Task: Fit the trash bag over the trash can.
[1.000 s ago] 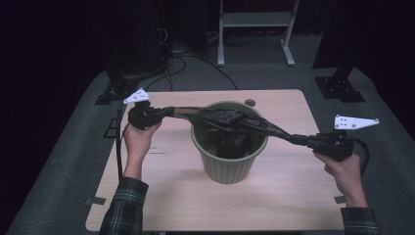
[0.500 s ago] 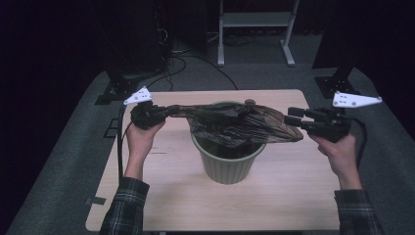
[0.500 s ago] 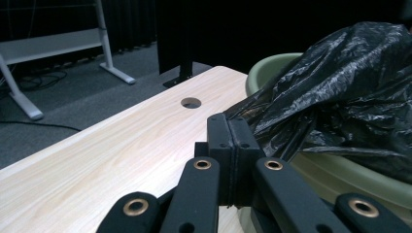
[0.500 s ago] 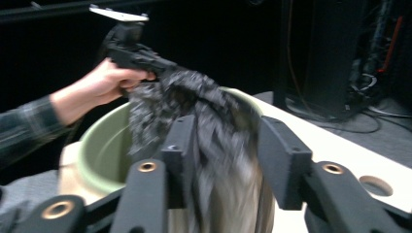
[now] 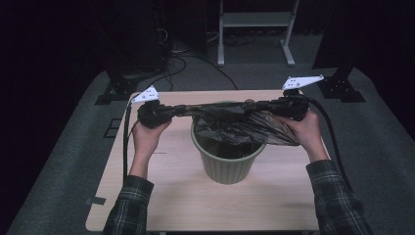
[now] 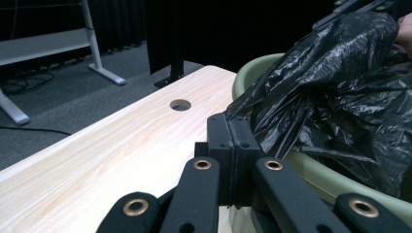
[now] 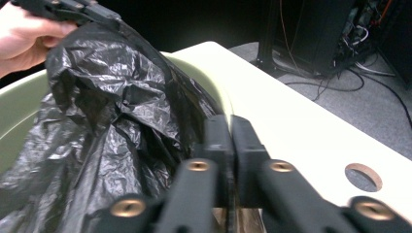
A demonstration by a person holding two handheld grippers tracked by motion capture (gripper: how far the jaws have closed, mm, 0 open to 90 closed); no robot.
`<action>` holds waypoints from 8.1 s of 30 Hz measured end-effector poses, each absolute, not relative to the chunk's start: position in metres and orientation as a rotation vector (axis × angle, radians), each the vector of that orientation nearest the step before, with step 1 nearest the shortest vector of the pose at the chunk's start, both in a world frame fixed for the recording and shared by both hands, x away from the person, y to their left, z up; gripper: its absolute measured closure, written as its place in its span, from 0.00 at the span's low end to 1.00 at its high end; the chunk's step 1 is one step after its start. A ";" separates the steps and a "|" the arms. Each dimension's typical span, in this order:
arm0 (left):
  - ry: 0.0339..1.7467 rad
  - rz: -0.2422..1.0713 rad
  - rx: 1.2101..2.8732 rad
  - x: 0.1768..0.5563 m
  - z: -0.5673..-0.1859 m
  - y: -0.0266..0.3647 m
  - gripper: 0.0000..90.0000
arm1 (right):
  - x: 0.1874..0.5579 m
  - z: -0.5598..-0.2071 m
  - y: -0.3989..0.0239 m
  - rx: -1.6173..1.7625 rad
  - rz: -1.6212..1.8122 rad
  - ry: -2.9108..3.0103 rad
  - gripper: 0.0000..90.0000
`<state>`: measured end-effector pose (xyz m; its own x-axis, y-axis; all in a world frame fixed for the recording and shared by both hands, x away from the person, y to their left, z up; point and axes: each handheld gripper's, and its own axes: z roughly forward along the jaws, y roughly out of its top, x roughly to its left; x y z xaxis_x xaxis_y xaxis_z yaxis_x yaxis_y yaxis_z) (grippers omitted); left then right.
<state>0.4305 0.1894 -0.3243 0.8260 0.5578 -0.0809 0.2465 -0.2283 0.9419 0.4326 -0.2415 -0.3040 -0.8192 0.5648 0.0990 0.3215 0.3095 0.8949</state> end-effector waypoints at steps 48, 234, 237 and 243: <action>0.767 0.123 2.102 0.436 -0.429 0.159 0.99 | 0.431 -0.431 -0.246 1.188 1.418 2.376 1.00; 0.479 0.248 1.847 0.388 -0.296 0.161 0.38 | 0.313 -0.397 -0.282 0.843 1.677 2.264 0.41; 0.460 0.244 1.864 0.404 -0.292 0.143 0.40 | 0.315 -0.396 -0.282 0.838 1.678 2.258 0.41; 0.439 0.233 1.928 0.429 -0.296 0.116 0.48 | 0.317 -0.395 -0.284 0.837 1.679 2.256 0.42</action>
<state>0.4288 0.1162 -0.2957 0.9125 0.4070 -0.0417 0.1936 -0.3397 0.9204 0.3168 -0.2837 -0.3953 -0.8175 0.5519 0.1645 0.3160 0.1910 0.9293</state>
